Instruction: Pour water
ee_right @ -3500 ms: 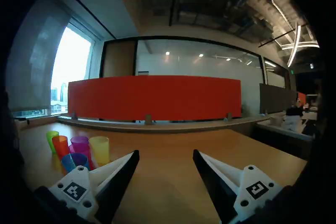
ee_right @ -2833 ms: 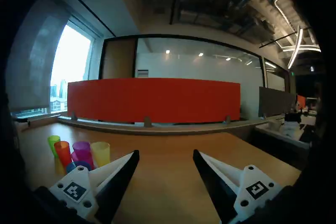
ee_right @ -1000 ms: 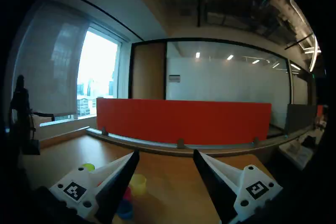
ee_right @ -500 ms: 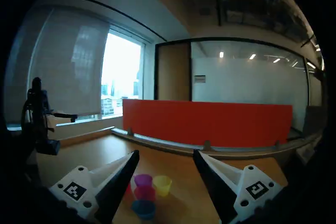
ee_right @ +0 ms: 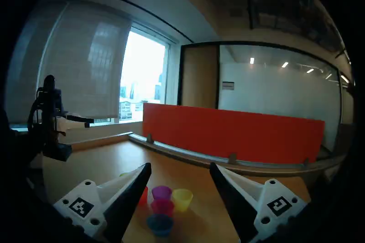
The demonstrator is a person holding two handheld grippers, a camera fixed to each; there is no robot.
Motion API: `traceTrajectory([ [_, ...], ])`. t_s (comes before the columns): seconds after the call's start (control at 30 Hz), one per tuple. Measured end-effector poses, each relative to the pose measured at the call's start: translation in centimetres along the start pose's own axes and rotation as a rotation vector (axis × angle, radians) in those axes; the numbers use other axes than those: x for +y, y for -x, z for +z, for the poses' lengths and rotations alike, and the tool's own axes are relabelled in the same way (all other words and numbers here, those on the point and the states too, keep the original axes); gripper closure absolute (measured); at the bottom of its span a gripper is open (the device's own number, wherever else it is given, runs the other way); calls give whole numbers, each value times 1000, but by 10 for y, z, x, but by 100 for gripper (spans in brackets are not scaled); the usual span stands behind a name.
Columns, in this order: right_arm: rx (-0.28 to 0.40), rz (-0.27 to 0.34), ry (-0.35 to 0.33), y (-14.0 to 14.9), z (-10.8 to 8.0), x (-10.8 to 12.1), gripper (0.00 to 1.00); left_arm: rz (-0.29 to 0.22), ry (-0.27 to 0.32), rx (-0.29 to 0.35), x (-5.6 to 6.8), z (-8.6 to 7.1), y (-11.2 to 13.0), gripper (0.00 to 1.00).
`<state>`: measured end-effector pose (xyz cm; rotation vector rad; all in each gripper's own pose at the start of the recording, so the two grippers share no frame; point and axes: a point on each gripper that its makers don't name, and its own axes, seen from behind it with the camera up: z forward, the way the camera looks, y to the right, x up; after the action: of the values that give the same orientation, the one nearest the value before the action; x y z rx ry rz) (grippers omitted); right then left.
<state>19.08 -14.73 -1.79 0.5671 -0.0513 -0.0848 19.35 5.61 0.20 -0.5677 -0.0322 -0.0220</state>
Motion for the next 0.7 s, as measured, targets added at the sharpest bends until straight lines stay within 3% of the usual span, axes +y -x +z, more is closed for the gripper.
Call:
traceTrajectory([
  [0.37,-72,-1,-51,14,4,-10,1,60,51,-55,7,5,13,15],
  [0.7,-142,-13,-94,27,8,-15,1,80,97,-112,11,12,33,15],
])
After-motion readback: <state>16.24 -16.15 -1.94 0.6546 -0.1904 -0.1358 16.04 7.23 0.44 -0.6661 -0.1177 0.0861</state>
